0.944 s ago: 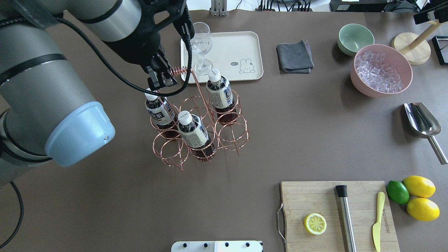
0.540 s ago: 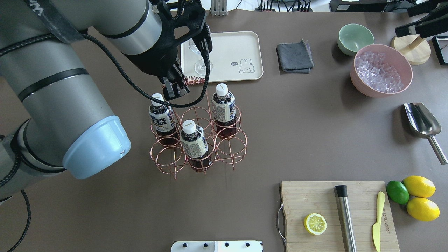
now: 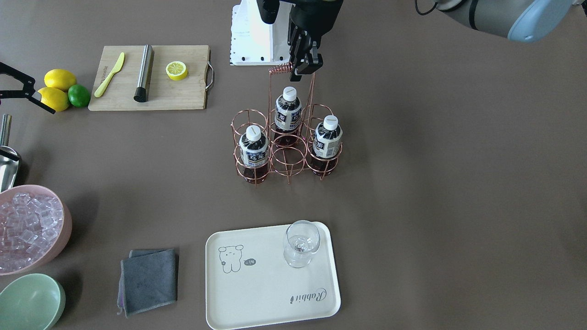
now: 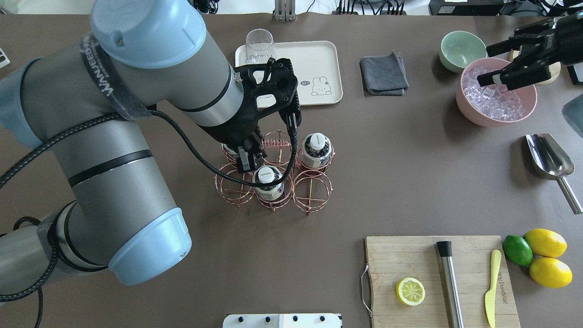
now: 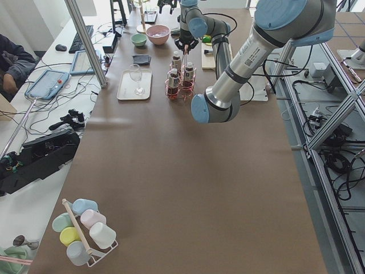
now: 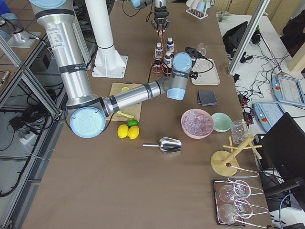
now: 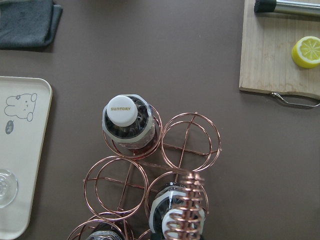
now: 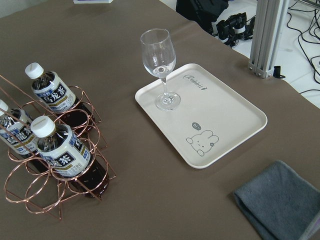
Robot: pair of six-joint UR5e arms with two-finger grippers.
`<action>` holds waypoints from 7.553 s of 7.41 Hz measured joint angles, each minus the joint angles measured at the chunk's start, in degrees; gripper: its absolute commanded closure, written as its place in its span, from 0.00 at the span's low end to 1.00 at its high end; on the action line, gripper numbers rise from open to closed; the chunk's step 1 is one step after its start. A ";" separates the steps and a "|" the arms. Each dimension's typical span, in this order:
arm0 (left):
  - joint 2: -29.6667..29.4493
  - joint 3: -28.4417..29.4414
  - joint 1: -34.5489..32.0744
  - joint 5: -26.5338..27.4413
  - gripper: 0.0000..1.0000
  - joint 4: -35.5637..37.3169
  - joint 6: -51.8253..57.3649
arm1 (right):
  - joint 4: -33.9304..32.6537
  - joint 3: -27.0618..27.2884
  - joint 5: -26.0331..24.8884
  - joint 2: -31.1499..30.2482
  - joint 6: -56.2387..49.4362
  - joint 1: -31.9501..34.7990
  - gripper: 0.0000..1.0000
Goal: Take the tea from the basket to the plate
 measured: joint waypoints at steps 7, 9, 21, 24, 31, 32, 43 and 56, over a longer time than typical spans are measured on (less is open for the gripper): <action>-0.55 -0.31 -1.95 -0.97 1.00 1.12 0.02 | 23.37 -0.98 -14.25 5.73 1.26 -16.67 0.00; -1.13 -0.28 -2.67 -1.36 1.00 2.06 0.05 | 26.74 -1.37 -14.54 5.79 1.18 -18.88 0.00; -1.15 0.22 -2.74 -1.43 1.00 2.36 0.08 | 27.42 -7.46 -30.33 11.52 -12.13 -29.74 0.00; -1.11 0.26 -2.72 -1.43 1.00 2.37 0.13 | 27.42 -8.56 -31.62 11.50 -10.72 -31.12 0.00; -1.02 0.42 -2.63 -1.36 1.00 2.71 0.13 | 27.25 -9.75 -33.72 12.76 -9.64 -32.69 0.85; -1.02 0.36 -2.63 -1.35 1.00 2.82 0.13 | 27.25 -9.77 -33.82 12.88 -9.68 -32.70 1.00; -1.10 0.30 -2.63 -1.34 1.00 3.25 0.22 | 17.50 -0.32 -31.48 15.19 -6.48 -28.83 1.00; -2.00 -0.07 -4.20 -1.62 1.00 5.81 0.87 | 7.75 -12.11 -50.43 25.21 20.36 -20.43 1.00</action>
